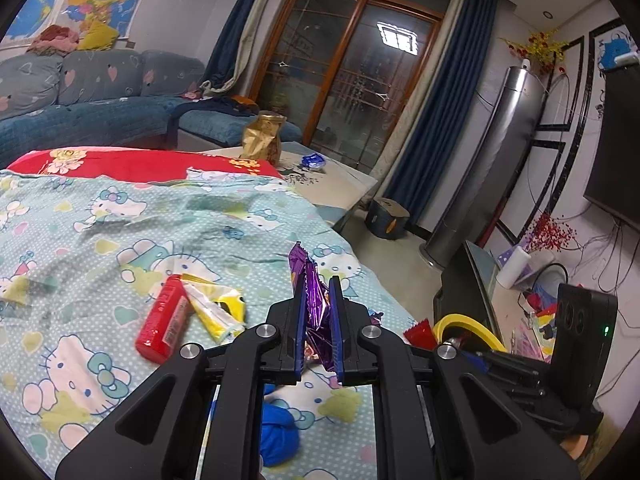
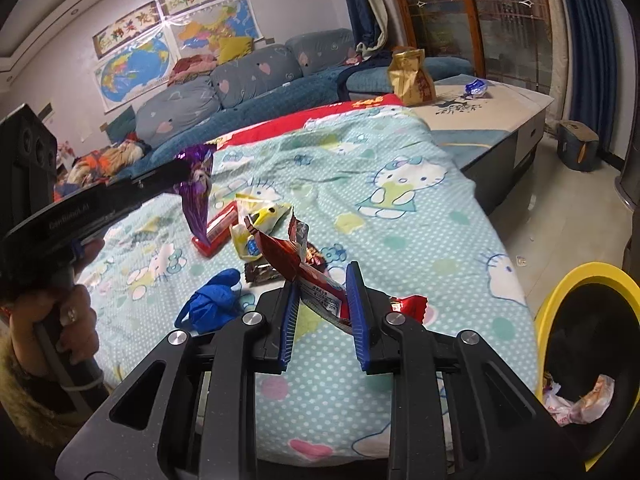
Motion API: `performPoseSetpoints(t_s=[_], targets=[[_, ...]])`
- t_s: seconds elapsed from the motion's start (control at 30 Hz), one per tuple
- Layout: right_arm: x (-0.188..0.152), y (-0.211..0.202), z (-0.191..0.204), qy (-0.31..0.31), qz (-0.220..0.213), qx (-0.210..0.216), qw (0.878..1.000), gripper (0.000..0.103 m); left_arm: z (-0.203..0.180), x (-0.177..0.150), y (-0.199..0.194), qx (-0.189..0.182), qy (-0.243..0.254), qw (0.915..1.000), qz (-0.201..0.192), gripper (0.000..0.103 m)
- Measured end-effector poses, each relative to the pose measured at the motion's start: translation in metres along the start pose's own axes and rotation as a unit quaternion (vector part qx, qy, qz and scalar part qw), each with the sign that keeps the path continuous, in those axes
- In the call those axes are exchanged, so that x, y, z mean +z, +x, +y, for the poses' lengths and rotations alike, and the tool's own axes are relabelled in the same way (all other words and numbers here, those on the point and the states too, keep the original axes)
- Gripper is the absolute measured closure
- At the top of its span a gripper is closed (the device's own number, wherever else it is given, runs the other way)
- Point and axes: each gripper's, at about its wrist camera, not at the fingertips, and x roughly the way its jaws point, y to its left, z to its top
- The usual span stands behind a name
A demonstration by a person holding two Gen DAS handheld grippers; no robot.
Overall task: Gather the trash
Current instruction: 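Carry the purple wrapper and red wrapper in both grippers over the yellow bin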
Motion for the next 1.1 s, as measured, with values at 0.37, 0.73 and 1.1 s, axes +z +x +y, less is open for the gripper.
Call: performPoseSetpoints(t_s=[0.37,0.73,1.1], targets=[[0.006,-0.017,-0.018,0.021,-0.019,-0.010,1.000,0.085,-0.023,-0.007,0.003,-0.019,0.020,0.9996,0.009,0.093],[0.008,-0.035,-0.034,0.036,-0.038,-0.024,0.998,0.085,-0.046,-0.011,0.002,-0.043,0.041,0.9981,0.012,0.093],[0.010,-0.054,-0.054,0.058,-0.060,-0.045,0.996,0.085,-0.071,-0.014,0.001,-0.070,0.066,0.9953,0.012,0.093]])
